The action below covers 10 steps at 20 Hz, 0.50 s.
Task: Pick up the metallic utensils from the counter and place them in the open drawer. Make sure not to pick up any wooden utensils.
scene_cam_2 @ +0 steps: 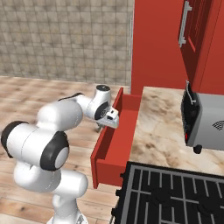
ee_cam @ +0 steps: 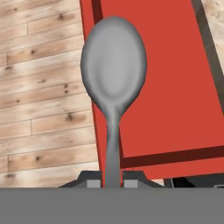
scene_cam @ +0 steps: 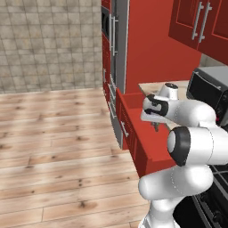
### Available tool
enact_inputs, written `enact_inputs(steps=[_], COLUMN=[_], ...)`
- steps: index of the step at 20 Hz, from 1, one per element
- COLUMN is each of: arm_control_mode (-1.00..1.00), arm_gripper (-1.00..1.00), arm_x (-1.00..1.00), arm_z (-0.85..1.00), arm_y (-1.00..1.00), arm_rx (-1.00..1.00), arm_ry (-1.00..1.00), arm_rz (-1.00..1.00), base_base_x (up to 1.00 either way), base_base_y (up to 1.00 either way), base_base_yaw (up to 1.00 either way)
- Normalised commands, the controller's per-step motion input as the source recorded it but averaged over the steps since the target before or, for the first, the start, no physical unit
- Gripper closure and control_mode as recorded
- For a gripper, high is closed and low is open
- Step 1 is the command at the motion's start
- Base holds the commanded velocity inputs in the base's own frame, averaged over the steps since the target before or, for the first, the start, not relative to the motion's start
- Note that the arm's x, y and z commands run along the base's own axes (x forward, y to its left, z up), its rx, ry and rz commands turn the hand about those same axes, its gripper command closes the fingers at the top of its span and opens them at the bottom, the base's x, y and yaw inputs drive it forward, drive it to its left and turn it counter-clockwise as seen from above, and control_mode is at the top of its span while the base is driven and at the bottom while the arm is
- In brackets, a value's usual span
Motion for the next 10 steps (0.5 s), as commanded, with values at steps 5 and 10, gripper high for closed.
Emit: enact_inputs(steps=[5,10], arm_control_mode=[-1.00,-1.00], arm_gripper=[1.00,1.00], arm_x=[0.06,0.11], arm_z=[-0.49,-0.34], arm_y=[0.00,0.00], arm_rx=[-0.06,0.00], arm_ry=[0.00,0.00], arm_rz=[0.00,0.00], base_base_x=[0.00,0.00], base_base_y=[0.00,0.00], base_base_yaw=[0.00,0.00])
